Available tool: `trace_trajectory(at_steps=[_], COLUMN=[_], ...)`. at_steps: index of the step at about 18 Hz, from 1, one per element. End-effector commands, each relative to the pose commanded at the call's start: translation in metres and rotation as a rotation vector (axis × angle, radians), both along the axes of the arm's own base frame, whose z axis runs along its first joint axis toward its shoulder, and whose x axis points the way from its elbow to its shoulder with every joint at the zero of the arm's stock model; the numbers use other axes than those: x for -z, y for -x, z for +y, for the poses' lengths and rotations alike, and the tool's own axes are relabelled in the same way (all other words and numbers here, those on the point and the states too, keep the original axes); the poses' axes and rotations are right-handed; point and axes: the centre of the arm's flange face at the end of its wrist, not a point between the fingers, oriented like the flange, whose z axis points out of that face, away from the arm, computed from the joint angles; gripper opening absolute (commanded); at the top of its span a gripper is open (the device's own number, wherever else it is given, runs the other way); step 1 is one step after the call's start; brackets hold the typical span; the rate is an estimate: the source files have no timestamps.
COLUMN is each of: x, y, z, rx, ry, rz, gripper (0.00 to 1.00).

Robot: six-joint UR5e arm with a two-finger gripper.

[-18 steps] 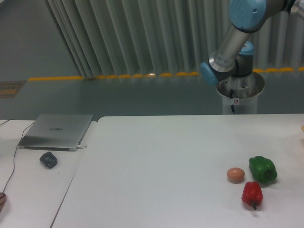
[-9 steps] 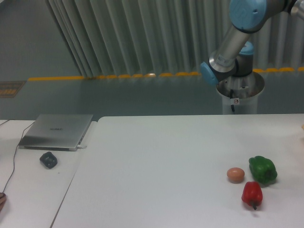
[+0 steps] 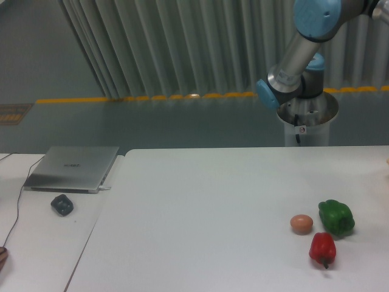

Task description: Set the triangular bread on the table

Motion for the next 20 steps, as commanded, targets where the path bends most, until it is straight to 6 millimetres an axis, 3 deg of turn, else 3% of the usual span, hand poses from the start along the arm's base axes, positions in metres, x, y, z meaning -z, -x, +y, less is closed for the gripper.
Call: trace_trajectory(at_steps=[17, 20], x=[-0.068, -0.088], y=[-0.005, -0.009], z=[0.001, -0.006], rx=[-0.012, -0.043], ry=[-0.071, -0.132], rz=[-0.072, -0.116], gripper=[0.17, 0.17])
